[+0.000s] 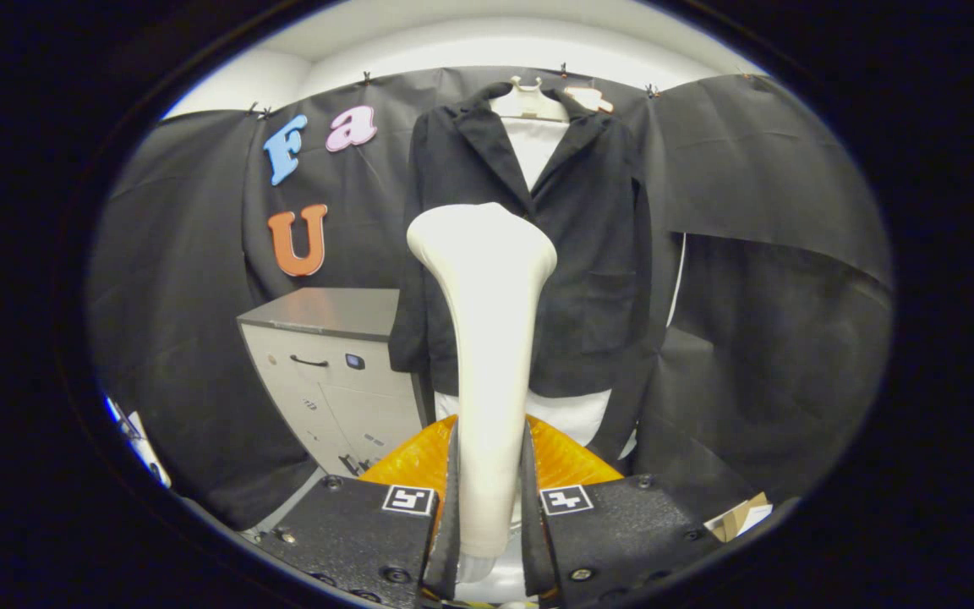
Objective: Iron the clothes twice with a garment steamer, once on the left side and once on the right side.
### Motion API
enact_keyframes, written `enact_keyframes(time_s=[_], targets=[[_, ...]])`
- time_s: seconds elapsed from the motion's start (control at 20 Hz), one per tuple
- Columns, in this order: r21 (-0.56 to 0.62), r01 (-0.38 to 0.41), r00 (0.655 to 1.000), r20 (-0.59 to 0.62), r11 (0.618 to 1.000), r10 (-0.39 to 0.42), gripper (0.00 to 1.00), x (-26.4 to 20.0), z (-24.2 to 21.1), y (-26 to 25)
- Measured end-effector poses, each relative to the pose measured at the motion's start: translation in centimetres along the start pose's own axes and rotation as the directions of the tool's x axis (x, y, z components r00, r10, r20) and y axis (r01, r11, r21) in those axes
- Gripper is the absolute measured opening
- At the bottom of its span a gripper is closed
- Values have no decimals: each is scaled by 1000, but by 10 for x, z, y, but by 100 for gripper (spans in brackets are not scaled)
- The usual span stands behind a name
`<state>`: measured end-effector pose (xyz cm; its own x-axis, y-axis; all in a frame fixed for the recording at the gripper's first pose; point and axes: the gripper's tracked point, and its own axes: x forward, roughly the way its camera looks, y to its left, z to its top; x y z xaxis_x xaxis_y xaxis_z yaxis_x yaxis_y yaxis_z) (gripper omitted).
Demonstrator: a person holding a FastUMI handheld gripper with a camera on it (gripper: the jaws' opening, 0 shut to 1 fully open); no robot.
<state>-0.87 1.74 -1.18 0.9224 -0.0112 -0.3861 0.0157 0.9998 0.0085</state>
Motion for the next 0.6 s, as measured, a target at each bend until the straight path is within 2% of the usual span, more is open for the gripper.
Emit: enact_keyframes(time_s=[0.6], targets=[[3, -60, 997, 41, 998, 59, 32, 1, 16, -20]])
